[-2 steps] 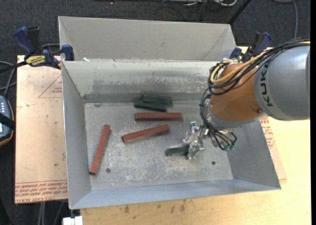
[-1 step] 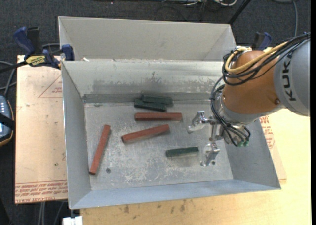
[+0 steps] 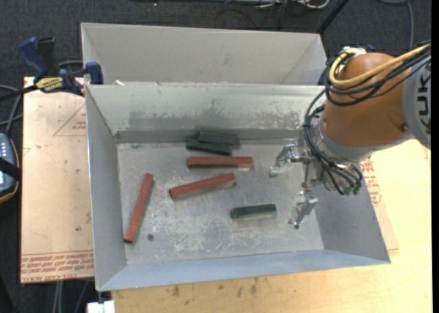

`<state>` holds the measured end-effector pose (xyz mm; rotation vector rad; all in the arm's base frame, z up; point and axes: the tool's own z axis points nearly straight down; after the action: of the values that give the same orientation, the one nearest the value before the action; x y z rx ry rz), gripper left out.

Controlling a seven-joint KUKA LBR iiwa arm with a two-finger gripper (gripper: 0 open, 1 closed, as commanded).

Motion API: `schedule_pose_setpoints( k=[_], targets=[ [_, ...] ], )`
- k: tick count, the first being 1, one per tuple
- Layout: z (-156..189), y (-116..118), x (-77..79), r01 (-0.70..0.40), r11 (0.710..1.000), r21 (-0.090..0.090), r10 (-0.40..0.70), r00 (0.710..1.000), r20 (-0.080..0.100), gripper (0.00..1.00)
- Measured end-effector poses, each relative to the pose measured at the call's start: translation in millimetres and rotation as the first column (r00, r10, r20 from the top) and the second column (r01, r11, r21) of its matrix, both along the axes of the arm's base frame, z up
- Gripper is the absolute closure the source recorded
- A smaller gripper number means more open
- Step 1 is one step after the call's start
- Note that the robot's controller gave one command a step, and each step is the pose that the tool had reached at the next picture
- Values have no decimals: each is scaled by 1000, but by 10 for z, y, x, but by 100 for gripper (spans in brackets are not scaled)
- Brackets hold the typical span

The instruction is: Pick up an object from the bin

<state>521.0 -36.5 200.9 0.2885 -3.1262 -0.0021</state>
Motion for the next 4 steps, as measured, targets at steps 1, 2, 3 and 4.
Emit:
schedule_pose_setpoints(
  k=[1,2,3,4],
  targets=[
    [-1177,66,266,-120,993,-2,120,993,-4,100],
    [-1230,58,287,-119,993,-5,119,993,20,0],
    [-1238,69,279,-120,993,-3,120,993,16,100],
    [-1264,72,257,-120,993,-2,120,993,10,0]
  ],
)
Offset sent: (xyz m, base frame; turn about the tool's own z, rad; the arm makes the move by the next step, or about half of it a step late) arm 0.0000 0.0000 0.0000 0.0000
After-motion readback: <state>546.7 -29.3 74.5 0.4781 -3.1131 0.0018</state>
